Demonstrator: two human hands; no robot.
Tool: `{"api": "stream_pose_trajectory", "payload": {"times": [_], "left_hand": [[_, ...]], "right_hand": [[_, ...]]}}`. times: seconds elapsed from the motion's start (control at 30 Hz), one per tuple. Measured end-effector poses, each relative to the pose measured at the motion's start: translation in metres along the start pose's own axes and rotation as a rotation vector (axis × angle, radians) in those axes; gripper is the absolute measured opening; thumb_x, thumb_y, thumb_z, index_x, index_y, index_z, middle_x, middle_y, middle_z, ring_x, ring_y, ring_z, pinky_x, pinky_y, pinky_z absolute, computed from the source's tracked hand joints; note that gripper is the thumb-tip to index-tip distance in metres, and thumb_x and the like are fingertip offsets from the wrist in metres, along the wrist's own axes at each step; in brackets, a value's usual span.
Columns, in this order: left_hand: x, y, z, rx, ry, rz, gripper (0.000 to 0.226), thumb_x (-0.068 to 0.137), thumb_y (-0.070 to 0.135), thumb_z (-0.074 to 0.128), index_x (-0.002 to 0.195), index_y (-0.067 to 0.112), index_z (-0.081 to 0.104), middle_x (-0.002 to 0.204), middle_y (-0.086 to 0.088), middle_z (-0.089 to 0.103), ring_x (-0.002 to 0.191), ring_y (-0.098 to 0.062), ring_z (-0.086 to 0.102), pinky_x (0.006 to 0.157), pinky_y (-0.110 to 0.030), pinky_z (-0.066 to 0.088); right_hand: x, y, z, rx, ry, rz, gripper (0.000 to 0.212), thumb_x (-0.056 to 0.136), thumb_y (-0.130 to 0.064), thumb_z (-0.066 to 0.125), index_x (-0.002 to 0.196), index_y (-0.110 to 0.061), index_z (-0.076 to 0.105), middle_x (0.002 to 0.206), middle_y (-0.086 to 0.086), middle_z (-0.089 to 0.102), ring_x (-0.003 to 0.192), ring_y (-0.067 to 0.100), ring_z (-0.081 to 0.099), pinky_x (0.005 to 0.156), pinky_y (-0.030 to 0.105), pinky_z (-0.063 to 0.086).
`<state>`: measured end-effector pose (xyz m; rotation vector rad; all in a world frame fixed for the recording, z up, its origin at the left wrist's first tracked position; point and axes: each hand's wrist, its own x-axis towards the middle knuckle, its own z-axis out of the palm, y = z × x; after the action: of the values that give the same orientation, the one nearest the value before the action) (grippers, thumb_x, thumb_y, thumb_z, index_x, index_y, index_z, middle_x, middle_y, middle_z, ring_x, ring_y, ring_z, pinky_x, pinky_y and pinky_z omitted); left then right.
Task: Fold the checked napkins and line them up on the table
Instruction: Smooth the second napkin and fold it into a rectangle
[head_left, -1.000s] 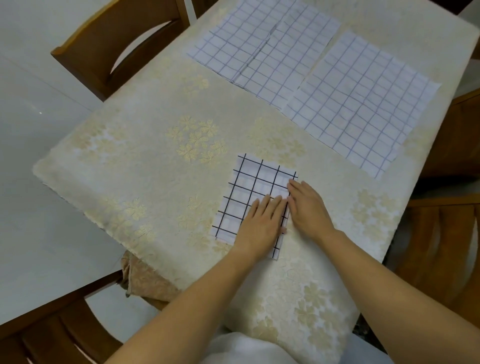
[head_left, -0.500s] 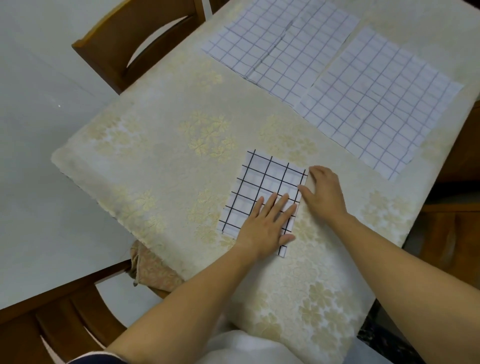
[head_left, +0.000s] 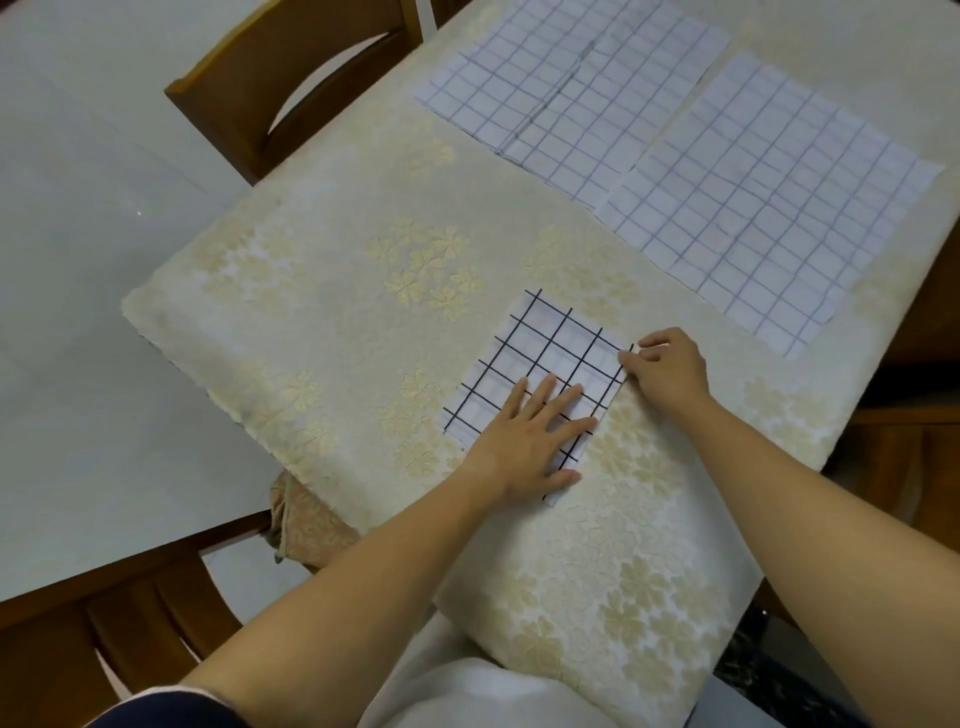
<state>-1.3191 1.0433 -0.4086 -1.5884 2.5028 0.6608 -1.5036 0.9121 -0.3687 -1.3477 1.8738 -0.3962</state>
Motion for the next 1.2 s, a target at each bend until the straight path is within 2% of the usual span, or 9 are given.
{"api": "stream_pose_trajectory", "payload": {"times": [0.17, 0.27, 0.37, 0.5, 0.63, 0.7, 0.9, 1.07, 1.2], "left_hand": [[0.001, 0.023, -0.01, -0.218, 0.021, -0.114, 0.075, 0.099, 0.072, 0.025, 0.163, 0.034, 0.017, 0.173, 0.001, -0.002, 0.159, -0.026, -0.011, 0.127, -0.052, -0.007], [0.009, 0.024, -0.034, -0.531, 0.295, -0.263, 0.06, 0.106, 0.054, 0.041, 0.155, 0.019, 0.042, 0.165, -0.006, 0.033, 0.153, -0.025, 0.024, 0.126, -0.043, 0.02], [0.03, 0.006, -0.068, -0.475, 0.471, -0.217, 0.053, 0.107, 0.039, 0.052, 0.153, 0.013, 0.045, 0.159, -0.009, 0.043, 0.151, -0.027, 0.03, 0.124, -0.041, 0.024], [0.075, -0.015, -0.125, -0.237, 0.178, 0.022, 0.059, 0.106, 0.039, 0.053, 0.158, 0.018, 0.037, 0.159, -0.007, 0.043, 0.153, -0.025, 0.029, 0.126, -0.04, 0.01], [0.102, -0.012, -0.141, -0.138, -0.076, 0.07, 0.035, 0.107, 0.04, 0.049, 0.129, 0.017, 0.065, 0.122, -0.007, 0.07, 0.112, -0.028, 0.063, 0.091, -0.04, 0.049], [0.106, -0.012, -0.137, -0.227, -0.081, 0.064, 0.038, 0.106, 0.046, 0.049, 0.114, 0.015, 0.069, 0.103, -0.007, 0.071, 0.094, -0.027, 0.065, 0.075, -0.038, 0.049], [0.11, -0.011, -0.132, -0.247, -0.07, 0.067, 0.024, 0.101, 0.04, 0.061, 0.111, 0.02, 0.07, 0.1, 0.004, 0.065, 0.093, -0.02, 0.063, 0.073, -0.032, 0.047], [0.114, -0.024, -0.13, -0.361, 0.091, -0.119, 0.025, 0.099, 0.042, 0.063, 0.108, 0.02, 0.071, 0.106, -0.001, 0.07, 0.095, -0.023, 0.064, 0.079, -0.036, 0.052], [0.104, -0.047, -0.123, -0.587, 0.24, -0.303, 0.025, 0.1, 0.038, 0.065, 0.101, 0.014, 0.07, 0.092, 0.001, 0.066, 0.083, -0.018, 0.062, 0.063, -0.025, 0.044]], "right_hand": [[-0.013, 0.012, 0.009, 0.057, -0.025, 0.063, 0.018, 0.09, -0.027, 0.075, 0.094, -0.014, 0.063, 0.09, 0.007, 0.073, 0.081, 0.025, 0.071, 0.079, 0.04, 0.06], [-0.021, 0.015, 0.011, 0.031, -0.117, 0.027, 0.029, 0.091, -0.024, 0.074, 0.07, -0.011, 0.059, 0.066, 0.006, 0.07, 0.074, 0.031, 0.072, 0.075, 0.046, 0.058], [-0.027, 0.015, 0.004, 0.028, -0.139, -0.052, 0.033, 0.092, -0.022, 0.072, 0.068, -0.012, 0.053, 0.05, -0.008, 0.06, 0.056, 0.015, 0.063, 0.064, 0.037, 0.051], [-0.033, 0.007, -0.009, 0.019, -0.25, -0.143, 0.023, 0.093, -0.021, 0.072, 0.076, -0.009, 0.061, 0.054, -0.008, 0.056, 0.048, 0.004, 0.054, 0.057, 0.025, 0.045], [-0.042, -0.002, -0.017, 0.092, -0.292, -0.164, 0.024, 0.094, -0.014, 0.07, 0.077, -0.001, 0.059, 0.057, 0.001, 0.048, 0.044, 0.0, 0.047, 0.051, 0.013, 0.042], [-0.045, 0.0, -0.019, 0.138, -0.267, -0.144, 0.025, 0.094, -0.015, 0.07, 0.075, -0.004, 0.059, 0.057, 0.001, 0.05, 0.046, 0.002, 0.051, 0.052, 0.015, 0.043], [-0.051, 0.007, -0.014, 0.274, -0.232, -0.083, 0.015, 0.097, -0.02, 0.067, 0.086, -0.011, 0.071, 0.061, -0.004, 0.057, 0.052, 0.002, 0.054, 0.059, 0.017, 0.05], [-0.06, 0.022, -0.005, 0.282, -0.244, 0.046, 0.017, 0.096, -0.027, 0.068, 0.09, -0.014, 0.076, 0.083, 0.001, 0.073, 0.078, 0.016, 0.07, 0.077, 0.032, 0.061], [-0.068, 0.037, -0.014, 0.124, -0.29, 0.071, 0.017, 0.097, -0.027, 0.066, 0.095, -0.013, 0.075, 0.084, -0.009, 0.067, 0.075, 0.002, 0.061, 0.079, 0.026, 0.049]]}}
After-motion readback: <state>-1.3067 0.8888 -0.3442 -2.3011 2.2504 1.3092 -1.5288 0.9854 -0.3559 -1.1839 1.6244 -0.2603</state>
